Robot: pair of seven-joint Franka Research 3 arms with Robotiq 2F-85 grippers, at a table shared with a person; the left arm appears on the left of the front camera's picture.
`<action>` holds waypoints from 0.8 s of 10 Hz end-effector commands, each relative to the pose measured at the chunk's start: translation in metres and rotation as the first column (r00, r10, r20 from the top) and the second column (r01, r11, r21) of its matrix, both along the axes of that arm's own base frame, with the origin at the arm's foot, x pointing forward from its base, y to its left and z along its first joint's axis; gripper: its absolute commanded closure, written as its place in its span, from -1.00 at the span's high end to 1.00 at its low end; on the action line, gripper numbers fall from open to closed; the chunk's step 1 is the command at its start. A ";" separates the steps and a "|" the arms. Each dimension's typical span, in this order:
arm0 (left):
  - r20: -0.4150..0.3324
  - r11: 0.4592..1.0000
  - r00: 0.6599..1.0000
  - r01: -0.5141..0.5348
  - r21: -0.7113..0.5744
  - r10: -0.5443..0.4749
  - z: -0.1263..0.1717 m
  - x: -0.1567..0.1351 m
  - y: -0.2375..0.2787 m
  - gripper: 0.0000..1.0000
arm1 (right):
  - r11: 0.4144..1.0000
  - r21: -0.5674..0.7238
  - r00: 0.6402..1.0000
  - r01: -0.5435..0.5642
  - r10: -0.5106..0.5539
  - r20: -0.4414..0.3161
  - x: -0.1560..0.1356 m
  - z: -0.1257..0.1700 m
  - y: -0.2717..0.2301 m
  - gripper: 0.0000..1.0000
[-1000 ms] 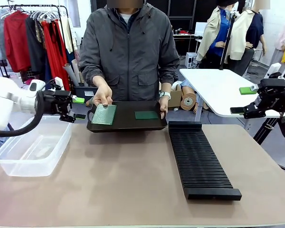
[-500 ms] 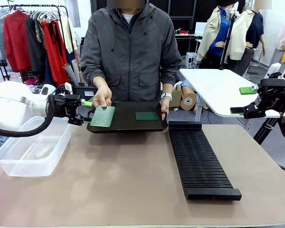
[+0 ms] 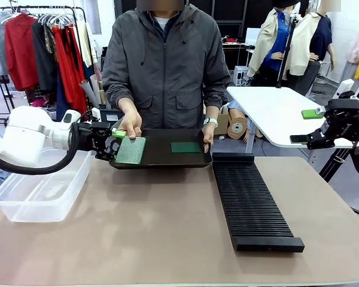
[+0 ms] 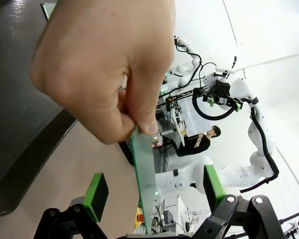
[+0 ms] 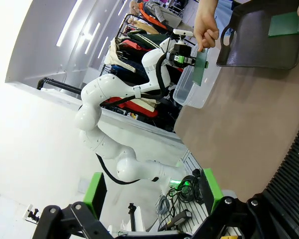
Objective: Sort PCBs into racks and boxes based on the side picked up.
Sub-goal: Pick up the Blank PCB handed by the Human.
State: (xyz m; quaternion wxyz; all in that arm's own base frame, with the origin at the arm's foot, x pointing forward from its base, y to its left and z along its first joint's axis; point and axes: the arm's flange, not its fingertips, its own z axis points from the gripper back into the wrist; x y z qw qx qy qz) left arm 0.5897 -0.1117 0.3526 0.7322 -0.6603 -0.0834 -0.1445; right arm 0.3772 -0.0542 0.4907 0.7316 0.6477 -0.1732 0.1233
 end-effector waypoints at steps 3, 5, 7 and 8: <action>-0.006 0.999 1.000 -0.027 -0.036 0.026 -0.009 0.008 -0.008 0.91 | 1.000 0.005 1.000 0.002 -0.002 0.009 0.000 0.001 0.000 1.00; -0.009 0.999 1.000 -0.021 -0.027 0.020 -0.011 0.009 -0.010 0.55 | 1.000 0.005 1.000 0.002 -0.002 0.009 0.000 0.001 0.000 1.00; -0.012 1.000 1.000 -0.021 -0.020 0.021 -0.014 0.010 -0.011 -0.03 | 1.000 0.005 1.000 0.002 -0.002 0.009 0.000 0.001 0.000 1.00; -0.021 1.000 1.000 -0.015 -0.017 0.015 -0.017 0.012 -0.015 -0.33 | 1.000 0.005 1.000 0.002 -0.002 0.009 0.000 0.001 0.000 1.00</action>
